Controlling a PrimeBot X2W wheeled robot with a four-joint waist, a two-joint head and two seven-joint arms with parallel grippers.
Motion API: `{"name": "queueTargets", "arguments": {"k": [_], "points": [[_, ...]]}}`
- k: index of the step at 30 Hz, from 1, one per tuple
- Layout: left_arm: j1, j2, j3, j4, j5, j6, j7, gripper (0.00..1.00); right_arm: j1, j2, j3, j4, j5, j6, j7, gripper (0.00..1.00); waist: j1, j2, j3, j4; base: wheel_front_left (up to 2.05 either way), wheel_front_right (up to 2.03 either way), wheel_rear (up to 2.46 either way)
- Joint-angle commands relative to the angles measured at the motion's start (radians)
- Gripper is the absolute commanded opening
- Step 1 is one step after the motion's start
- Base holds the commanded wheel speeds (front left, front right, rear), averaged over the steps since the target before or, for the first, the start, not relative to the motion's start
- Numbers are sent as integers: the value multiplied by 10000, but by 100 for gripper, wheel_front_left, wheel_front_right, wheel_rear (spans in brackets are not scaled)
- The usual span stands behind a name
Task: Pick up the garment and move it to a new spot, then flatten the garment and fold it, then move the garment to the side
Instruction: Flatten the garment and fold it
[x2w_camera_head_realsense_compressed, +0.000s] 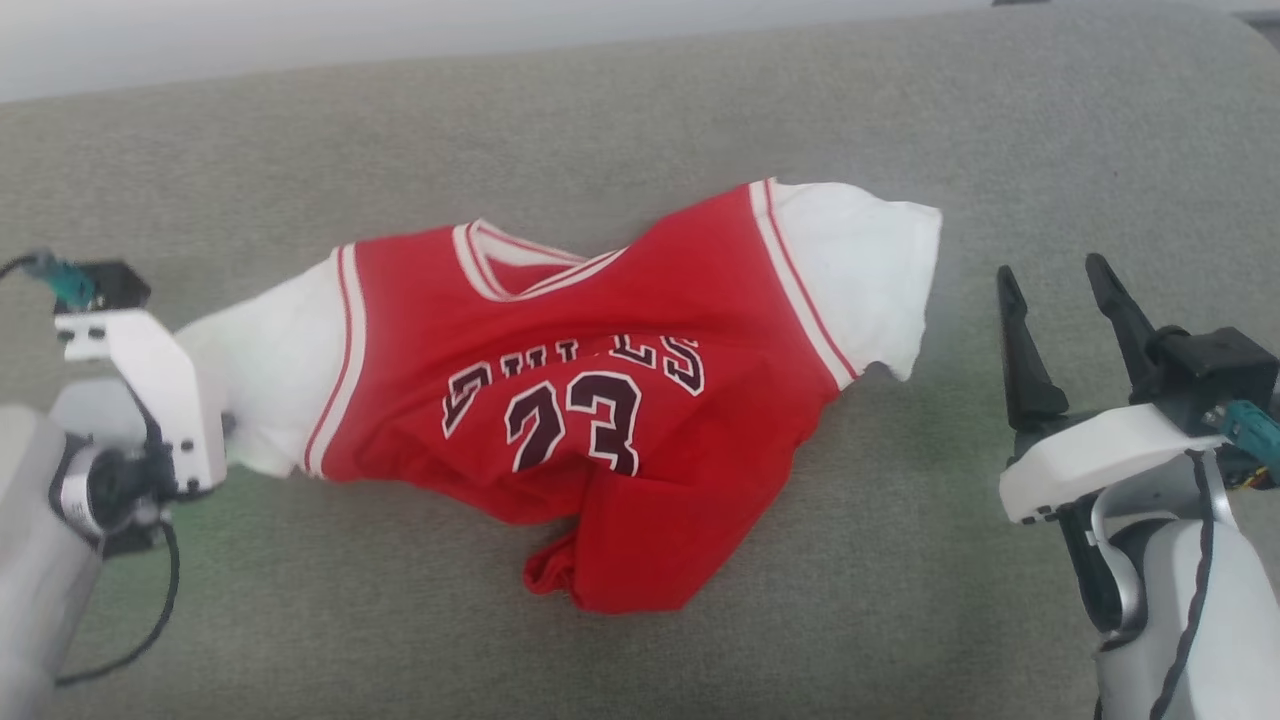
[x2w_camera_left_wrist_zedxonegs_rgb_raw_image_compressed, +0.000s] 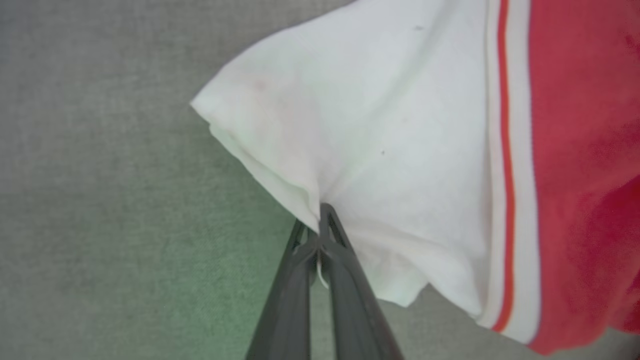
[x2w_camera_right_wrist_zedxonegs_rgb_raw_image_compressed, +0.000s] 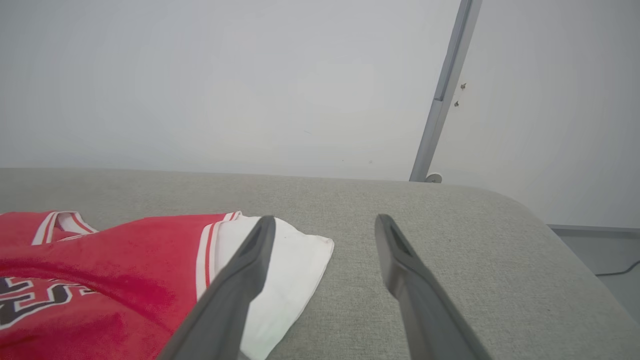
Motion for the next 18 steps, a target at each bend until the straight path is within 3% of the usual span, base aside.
{"name": "queueTargets", "arguments": {"k": [1, 8, 9, 10, 11, 18], "points": [[428, 96, -6, -170, -139, 145, 128, 0, 111, 10, -47, -69, -77, 1, 40, 100, 0, 0, -154, 157, 0, 0, 0], [1439, 353, 291, -1508, -440, 691, -93, 0, 331, -24, -39, -177, -64, 1, 235, 100, 0, 0, -402, 454, 0, 0, 0], [1470, 398, 317, -1654, -417, 736, -167, 19, 338, -39, -15, -192, -79, 1, 292, 100, 0, 0, -431, 481, 0, 0, 0], [1454, 430, 367, -1762, -393, 800, -223, 69, 331, -56, -1, -201, -81, 1, 317, 100, 0, 0, -458, 508, 0, 0, 0], [1450, 427, 417, -1852, -457, 869, -203, 100, 306, -64, 23, -210, -73, 1, 362, 100, 0, 0, -475, 525, 0, 0, 0], [677, 864, 228, -2378, 25, 1034, 327, 100, 131, -248, 166, -393, 31, 1, 601, 100, 0, 0, -437, 571, 0, 0, 0]]}}
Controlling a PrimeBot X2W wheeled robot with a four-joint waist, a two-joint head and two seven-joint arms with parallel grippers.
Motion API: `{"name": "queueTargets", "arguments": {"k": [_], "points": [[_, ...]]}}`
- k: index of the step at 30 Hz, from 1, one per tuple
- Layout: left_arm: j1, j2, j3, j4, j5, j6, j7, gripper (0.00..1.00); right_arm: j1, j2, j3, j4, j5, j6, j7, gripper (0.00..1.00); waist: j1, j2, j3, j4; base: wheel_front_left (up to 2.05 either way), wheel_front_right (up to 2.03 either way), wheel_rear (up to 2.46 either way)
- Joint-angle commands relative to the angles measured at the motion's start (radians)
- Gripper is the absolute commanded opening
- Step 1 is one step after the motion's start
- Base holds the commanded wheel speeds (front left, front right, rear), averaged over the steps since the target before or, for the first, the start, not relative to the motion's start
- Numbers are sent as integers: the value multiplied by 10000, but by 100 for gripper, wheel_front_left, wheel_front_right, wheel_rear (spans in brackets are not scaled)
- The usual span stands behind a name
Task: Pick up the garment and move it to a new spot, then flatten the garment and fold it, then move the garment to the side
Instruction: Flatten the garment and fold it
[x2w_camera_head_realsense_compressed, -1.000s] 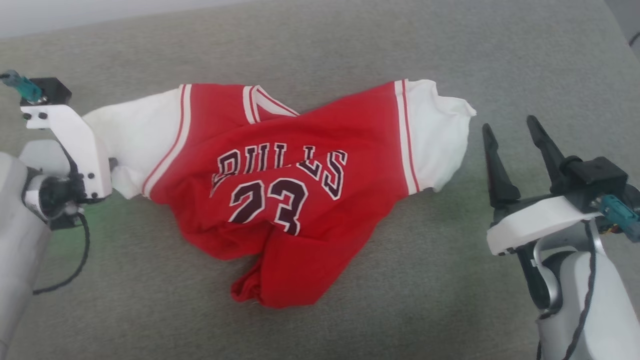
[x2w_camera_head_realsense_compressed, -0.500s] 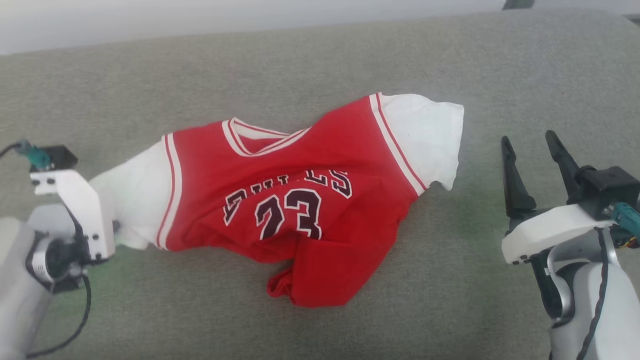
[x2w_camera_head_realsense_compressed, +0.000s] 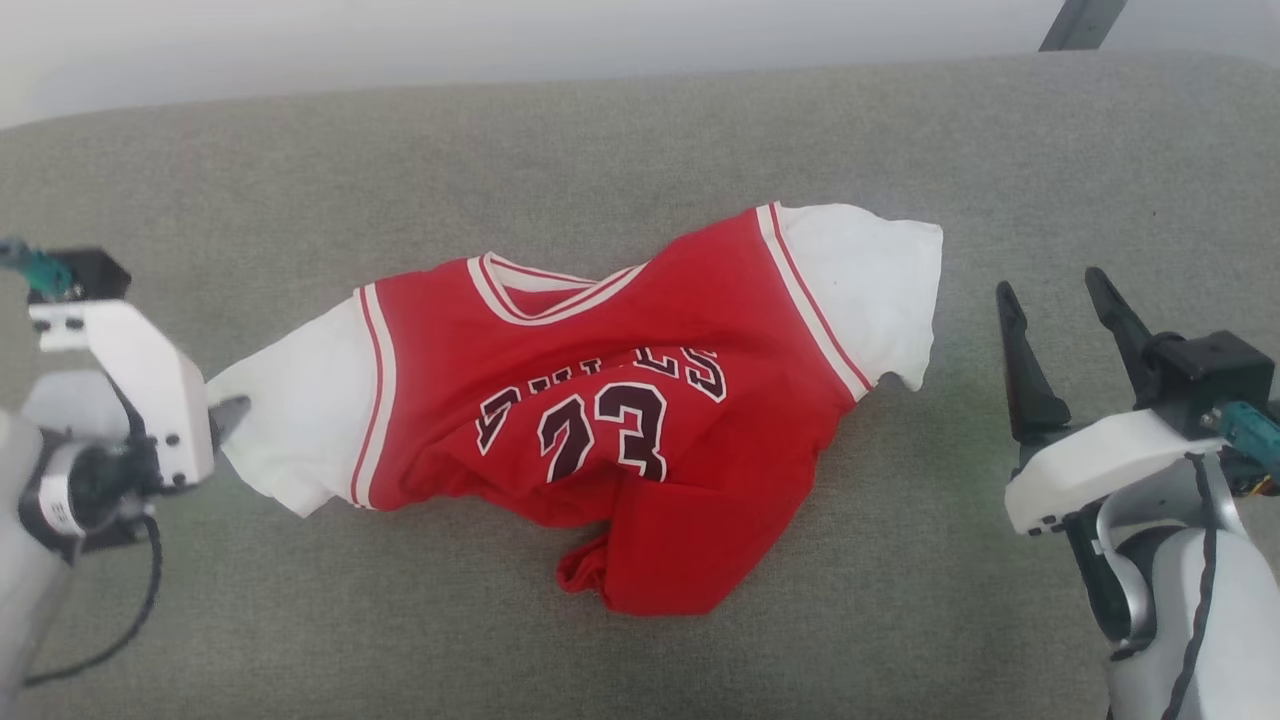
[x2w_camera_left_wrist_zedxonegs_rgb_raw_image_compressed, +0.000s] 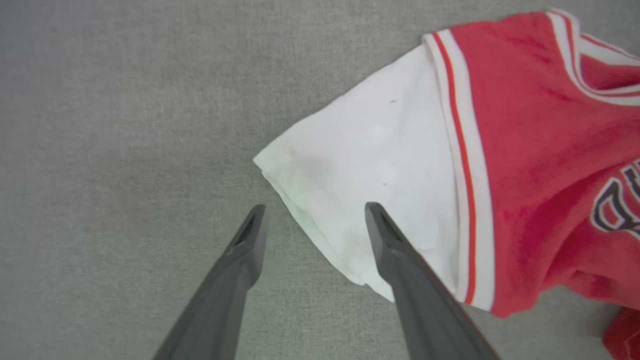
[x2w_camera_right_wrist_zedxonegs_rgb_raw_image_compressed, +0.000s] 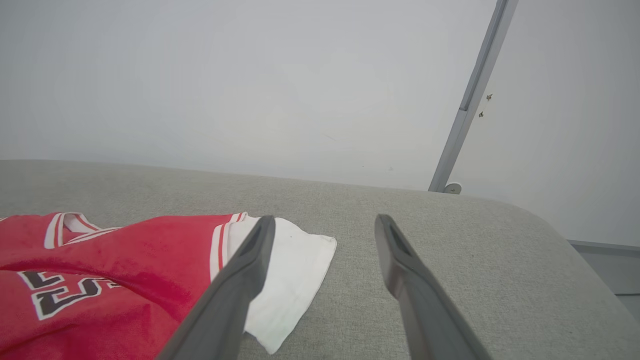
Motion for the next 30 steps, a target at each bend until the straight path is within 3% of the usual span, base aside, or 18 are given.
{"name": "queueTargets", "arguments": {"k": [1, 17, 18, 19, 30], "points": [[-261, 90, -94, -25, 251, -26, 146, 100, -140, -57, 61, -101, 34, 1, 65, 100, 0, 0, 97, -30, 0, 0, 0], [-1866, -63, -596, 2204, 367, -925, 1207, 100, -811, -251, 610, -287, 299, 1, 571, 100, 0, 0, 1258, -589, 0, 0, 0], [-1883, -173, -636, 2403, 291, -1021, 1314, 66, -853, -246, 645, -250, 363, 1, 633, 100, 0, 0, 1300, -596, 0, 0, 0], [-1880, -270, -687, 2554, 255, -1133, 1346, 0, -907, -243, 668, -218, 413, 1, 690, 100, 0, 0, 1342, -601, 0, 0, 0], [-2462, -1131, -994, 3523, 301, -1880, 1075, 0, -2814, -950, 834, 1074, 1600, 1, 2950, 100, 0, 0, 1709, -44, 0, 0, 0]]}}
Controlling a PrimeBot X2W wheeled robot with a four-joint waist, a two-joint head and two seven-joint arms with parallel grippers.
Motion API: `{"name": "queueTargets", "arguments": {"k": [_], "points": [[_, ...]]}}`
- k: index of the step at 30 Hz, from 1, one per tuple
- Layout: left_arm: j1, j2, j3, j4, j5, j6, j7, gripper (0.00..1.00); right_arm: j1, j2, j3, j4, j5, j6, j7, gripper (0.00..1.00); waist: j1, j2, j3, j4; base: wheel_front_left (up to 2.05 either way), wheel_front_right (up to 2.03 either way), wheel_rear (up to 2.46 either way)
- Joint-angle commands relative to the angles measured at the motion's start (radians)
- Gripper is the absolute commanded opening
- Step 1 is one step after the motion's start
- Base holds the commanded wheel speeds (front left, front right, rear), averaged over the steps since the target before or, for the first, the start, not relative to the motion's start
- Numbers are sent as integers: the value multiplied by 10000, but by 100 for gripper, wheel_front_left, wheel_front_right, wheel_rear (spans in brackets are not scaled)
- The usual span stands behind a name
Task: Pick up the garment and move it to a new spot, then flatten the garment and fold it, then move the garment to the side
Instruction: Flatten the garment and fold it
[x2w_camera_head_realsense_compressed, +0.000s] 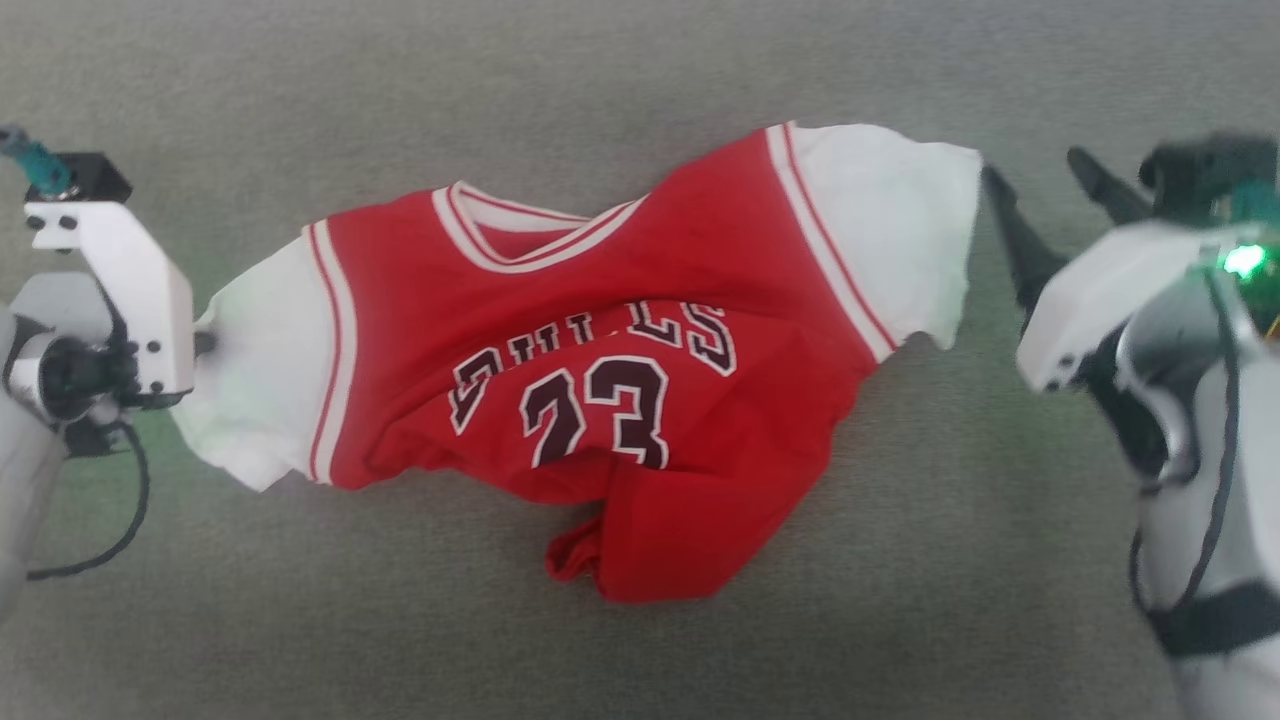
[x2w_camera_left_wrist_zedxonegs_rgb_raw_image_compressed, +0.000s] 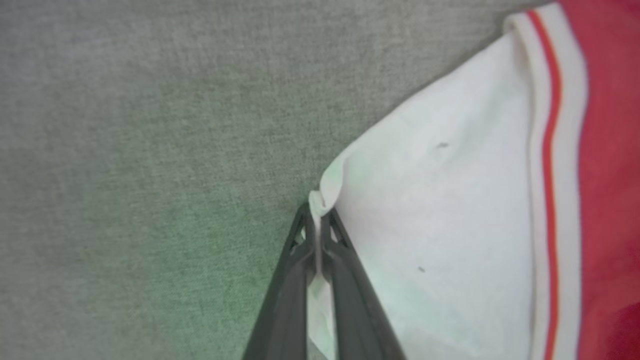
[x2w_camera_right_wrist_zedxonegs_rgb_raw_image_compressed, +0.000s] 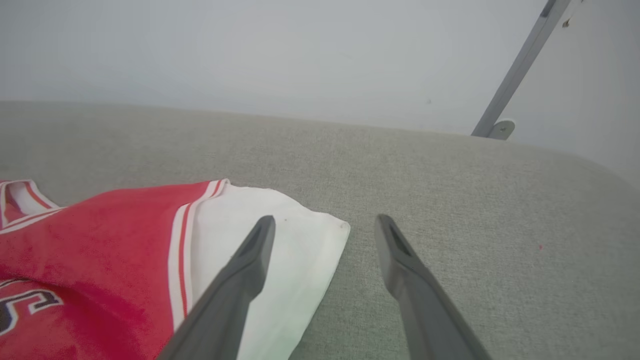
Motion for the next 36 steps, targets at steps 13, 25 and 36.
{"name": "queueTargets", "arguments": {"k": [13, 25, 36], "points": [[-726, -1145, -409, 895, 233, -454, -668, 0, -3020, -915, 37, 3510, 73, 1, 4081, 100, 0, 0, 702, 1084, 0, 0, 0], [-1121, -1492, -392, 1765, 159, -639, -1317, 0, -3501, -502, -541, 5278, 36, 1, 5618, 0, 0, 0, 644, 1308, 0, 0, 0], [-2273, -1270, -476, 1792, 640, -735, -2047, 0, -3829, -972, 206, 4413, 972, 1, 4299, 0, 0, 0, -1147, 1337, 0, 0, 0]]}}
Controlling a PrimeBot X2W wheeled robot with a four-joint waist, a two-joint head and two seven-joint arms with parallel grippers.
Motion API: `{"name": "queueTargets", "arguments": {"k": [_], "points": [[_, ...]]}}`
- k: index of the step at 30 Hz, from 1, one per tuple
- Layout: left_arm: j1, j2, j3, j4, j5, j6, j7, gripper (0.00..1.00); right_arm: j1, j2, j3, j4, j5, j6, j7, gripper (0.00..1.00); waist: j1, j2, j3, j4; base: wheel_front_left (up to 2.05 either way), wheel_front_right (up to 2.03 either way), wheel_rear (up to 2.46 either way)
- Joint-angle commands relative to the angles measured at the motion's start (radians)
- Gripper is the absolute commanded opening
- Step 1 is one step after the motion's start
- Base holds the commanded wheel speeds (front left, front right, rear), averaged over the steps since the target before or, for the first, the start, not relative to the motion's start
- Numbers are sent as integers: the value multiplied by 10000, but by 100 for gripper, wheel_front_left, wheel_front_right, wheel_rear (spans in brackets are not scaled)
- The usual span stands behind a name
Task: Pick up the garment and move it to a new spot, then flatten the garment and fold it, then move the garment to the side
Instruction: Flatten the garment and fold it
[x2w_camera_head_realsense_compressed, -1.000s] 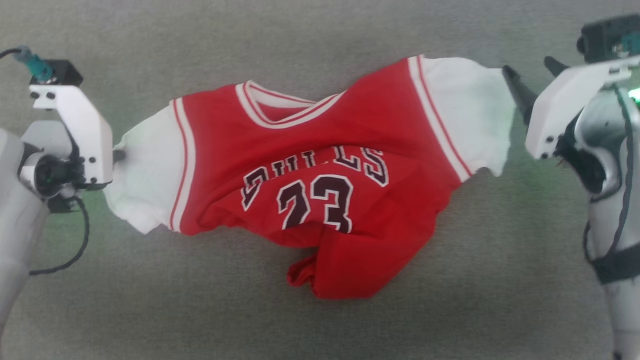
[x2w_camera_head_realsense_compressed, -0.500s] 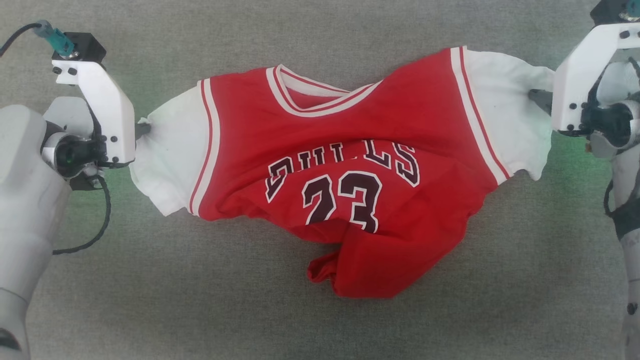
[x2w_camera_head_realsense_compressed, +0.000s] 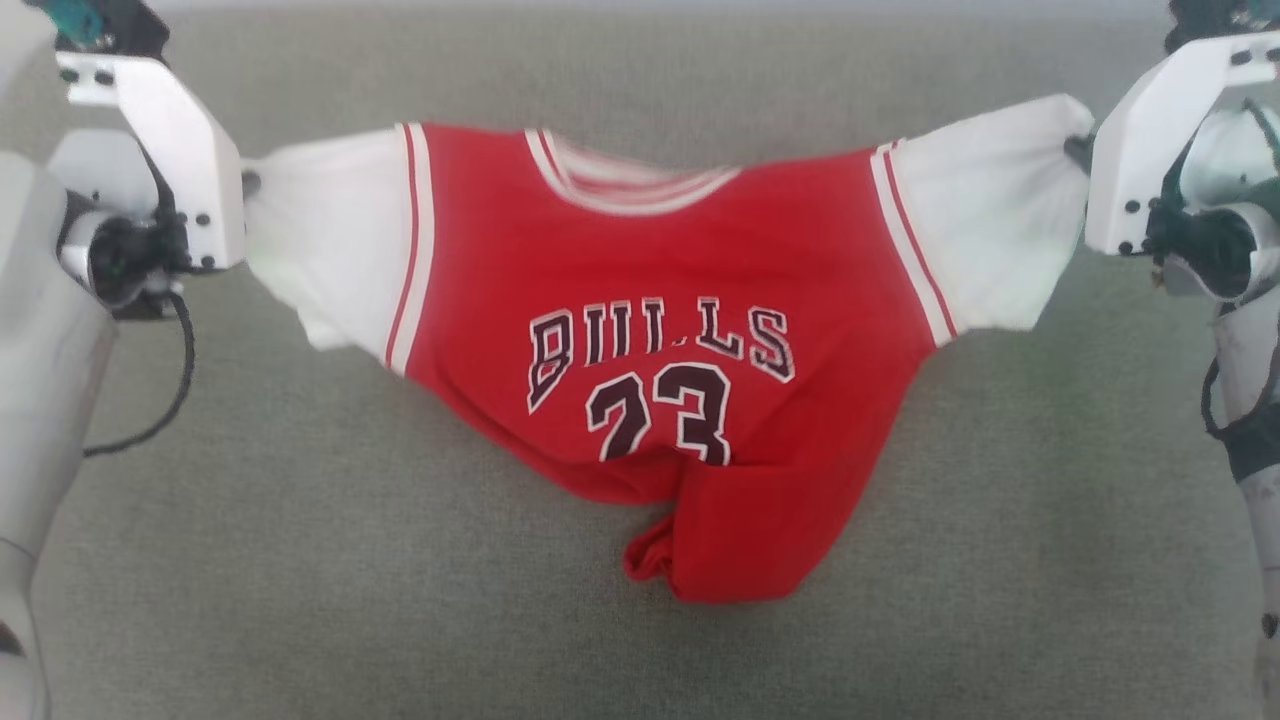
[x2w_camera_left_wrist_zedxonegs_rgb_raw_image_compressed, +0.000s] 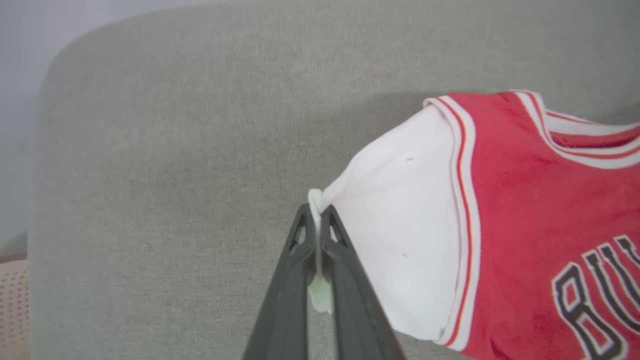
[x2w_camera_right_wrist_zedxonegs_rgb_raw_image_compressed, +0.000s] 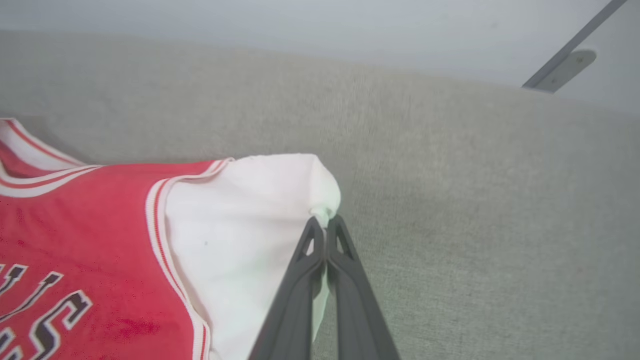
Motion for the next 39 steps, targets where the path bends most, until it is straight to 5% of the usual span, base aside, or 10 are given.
{"name": "queueTargets", "arguments": {"k": [1, 9, 20, 33, 39], "points": [[-179, 90, -37, -52, 142, -5, -78, 0, -86, -88, 90, -190, 85, 1, -186, 0, 0, 0, -649, -6, 0, 0, 0], [-1245, 196, -134, -561, 594, 9, -615, 0, -659, -411, 889, -921, 412, 1, -1654, 0, 0, 0, -2239, -50, 0, 0, 0], [-2119, 149, -273, -770, 949, 28, -1226, 0, -1946, -478, 1888, -94, 513, 1, -2782, 0, 0, 0, -3081, -182, 0, 0, 0], [-3735, -255, -71, -78, 1468, 381, -3284, 0, -4569, -172, 2116, 2472, -617, 1, -5394, 0, 0, 0, -1035, -538, 0, 0, 0], [-5261, -373, -139, 387, 2222, 641, -5134, 0, -6169, 27, 1589, 3574, -2036, 1, -7702, 0, 0, 0, 305, -678, 0, 0, 0]]}}
